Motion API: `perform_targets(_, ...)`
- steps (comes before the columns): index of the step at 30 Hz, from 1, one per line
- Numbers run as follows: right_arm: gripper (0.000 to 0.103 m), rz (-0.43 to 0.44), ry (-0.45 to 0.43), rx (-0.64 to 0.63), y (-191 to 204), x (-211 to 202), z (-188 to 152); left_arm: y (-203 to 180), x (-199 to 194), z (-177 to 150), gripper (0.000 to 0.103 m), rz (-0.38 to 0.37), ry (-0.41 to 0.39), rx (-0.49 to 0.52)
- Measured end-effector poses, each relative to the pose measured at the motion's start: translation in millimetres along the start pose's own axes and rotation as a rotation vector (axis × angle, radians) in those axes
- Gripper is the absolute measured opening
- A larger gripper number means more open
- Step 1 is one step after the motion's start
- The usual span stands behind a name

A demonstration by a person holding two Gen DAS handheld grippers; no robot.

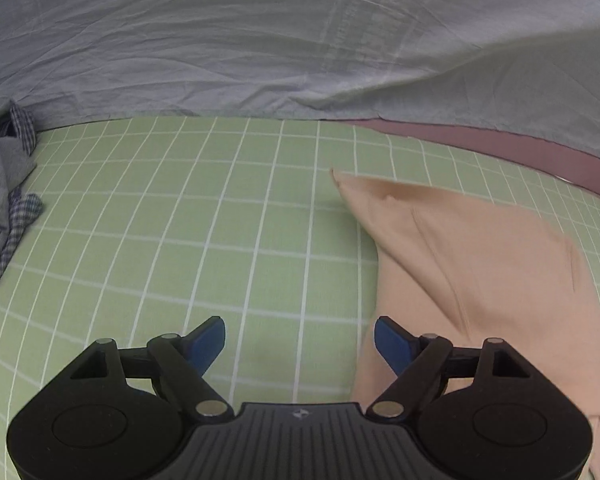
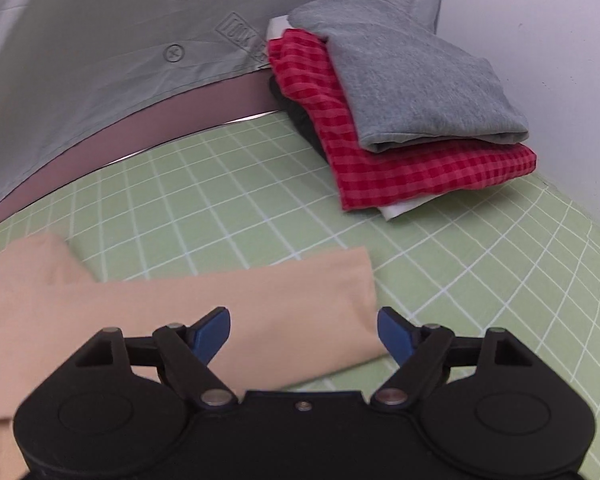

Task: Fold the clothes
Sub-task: 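Move the open right gripper to the sleeve cuff by the folded stack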

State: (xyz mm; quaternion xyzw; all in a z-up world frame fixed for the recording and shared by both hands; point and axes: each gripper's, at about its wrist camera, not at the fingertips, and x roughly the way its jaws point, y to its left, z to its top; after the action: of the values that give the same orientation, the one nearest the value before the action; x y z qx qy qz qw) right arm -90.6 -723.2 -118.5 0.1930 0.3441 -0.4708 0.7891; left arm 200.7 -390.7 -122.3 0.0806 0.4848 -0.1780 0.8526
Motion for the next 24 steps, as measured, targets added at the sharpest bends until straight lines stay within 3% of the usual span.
perform_targets(8,0.083,0.003,0.038,0.025,-12,41,14,-21,45,22,0.083,-0.015,0.002,0.069)
perform_targets(11,0.088,0.028,0.047,0.06,-15,47,15,-25,50,23,0.083,-0.022,-0.01,0.071)
perform_targets(18,0.088,0.038,0.042,0.049,-14,45,15,-23,54,30,0.084,-0.045,-0.05,0.029)
perform_targets(22,0.077,0.052,0.041,0.04,-15,43,15,-31,57,34,0.084,-0.07,-0.067,0.027)
perform_targets(24,0.066,0.052,0.036,0.038,-17,42,15,-40,61,32,0.085,-0.05,-0.067,0.076)
